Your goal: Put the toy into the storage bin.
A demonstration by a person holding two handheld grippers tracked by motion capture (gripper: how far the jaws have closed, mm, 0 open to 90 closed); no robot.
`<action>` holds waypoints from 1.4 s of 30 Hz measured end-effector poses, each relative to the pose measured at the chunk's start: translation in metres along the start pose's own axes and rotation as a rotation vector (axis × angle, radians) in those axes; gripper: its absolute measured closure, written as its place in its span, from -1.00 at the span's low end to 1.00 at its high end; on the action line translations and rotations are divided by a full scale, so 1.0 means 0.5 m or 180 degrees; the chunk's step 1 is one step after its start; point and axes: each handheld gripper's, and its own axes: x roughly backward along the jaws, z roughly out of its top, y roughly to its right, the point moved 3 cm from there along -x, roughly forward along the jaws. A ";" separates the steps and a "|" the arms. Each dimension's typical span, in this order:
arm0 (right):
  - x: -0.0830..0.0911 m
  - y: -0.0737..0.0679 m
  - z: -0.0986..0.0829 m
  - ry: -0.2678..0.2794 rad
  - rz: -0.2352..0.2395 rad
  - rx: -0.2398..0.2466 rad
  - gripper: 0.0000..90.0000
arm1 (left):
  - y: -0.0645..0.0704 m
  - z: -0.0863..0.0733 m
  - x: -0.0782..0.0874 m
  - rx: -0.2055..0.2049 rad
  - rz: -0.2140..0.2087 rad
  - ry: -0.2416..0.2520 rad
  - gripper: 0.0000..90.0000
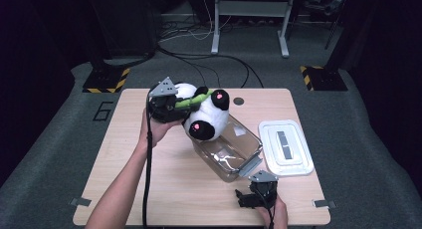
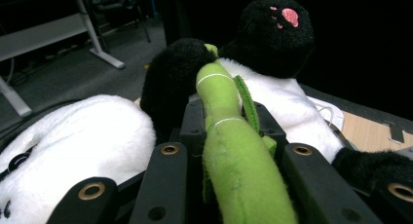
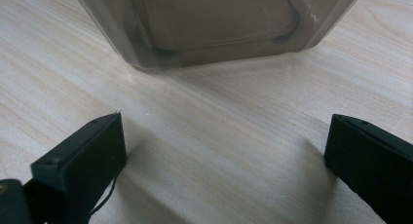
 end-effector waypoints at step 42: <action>0.001 0.000 -0.001 -0.0010 0.0001 -0.0020 -0.98 | 0.104 -0.042 -0.161 -0.0300 -0.0950 -0.0420 0.60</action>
